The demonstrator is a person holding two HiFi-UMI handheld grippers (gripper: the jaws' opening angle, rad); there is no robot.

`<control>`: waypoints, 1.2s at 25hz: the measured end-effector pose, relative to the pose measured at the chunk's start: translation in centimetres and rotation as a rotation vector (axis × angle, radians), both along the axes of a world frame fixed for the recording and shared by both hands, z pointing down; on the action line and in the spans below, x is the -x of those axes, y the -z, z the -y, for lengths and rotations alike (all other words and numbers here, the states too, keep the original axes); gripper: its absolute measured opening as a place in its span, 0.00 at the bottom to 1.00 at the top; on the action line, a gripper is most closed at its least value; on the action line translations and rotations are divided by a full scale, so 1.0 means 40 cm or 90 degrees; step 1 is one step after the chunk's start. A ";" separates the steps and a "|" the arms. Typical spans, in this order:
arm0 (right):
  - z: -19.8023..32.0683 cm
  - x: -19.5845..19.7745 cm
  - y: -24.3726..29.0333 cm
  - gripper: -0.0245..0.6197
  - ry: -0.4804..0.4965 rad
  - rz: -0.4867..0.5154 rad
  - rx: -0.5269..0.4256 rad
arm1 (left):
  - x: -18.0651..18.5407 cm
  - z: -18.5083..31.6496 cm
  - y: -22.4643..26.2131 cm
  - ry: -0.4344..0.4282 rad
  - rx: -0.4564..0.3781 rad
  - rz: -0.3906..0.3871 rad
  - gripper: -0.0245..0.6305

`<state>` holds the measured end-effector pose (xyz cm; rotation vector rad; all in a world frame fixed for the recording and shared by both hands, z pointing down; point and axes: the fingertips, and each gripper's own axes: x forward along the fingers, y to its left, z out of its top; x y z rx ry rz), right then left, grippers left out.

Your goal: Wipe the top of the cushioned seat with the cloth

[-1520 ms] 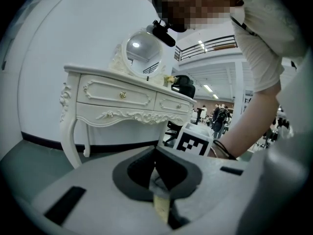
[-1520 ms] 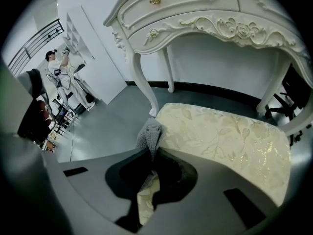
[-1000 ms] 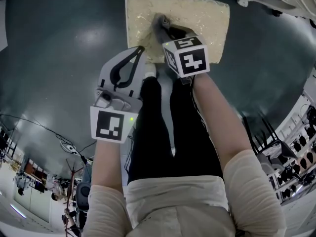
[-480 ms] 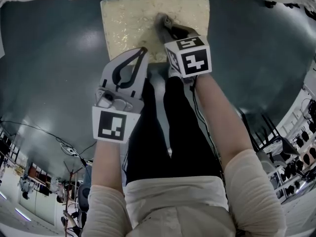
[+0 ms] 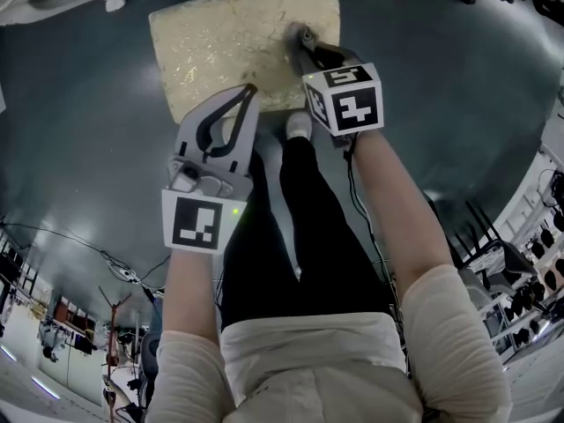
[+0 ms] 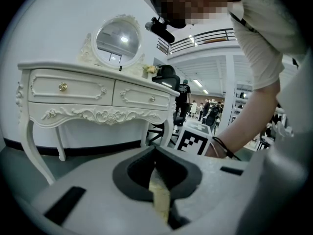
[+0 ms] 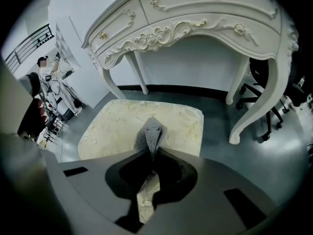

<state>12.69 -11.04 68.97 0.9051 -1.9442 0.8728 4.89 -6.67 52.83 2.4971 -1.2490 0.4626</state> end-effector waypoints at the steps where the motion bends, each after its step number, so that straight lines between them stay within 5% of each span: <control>1: 0.002 -0.012 0.000 0.08 -0.002 -0.002 -0.001 | -0.008 0.000 0.000 0.000 0.001 0.000 0.04; 18: -0.002 -0.256 -0.010 0.08 -0.065 -0.076 -0.005 | -0.148 -0.036 -0.012 -0.017 0.008 -0.011 0.04; 30: -0.025 -0.106 0.137 0.08 -0.060 -0.031 -0.053 | -0.041 -0.074 0.034 -0.013 -0.012 -0.030 0.04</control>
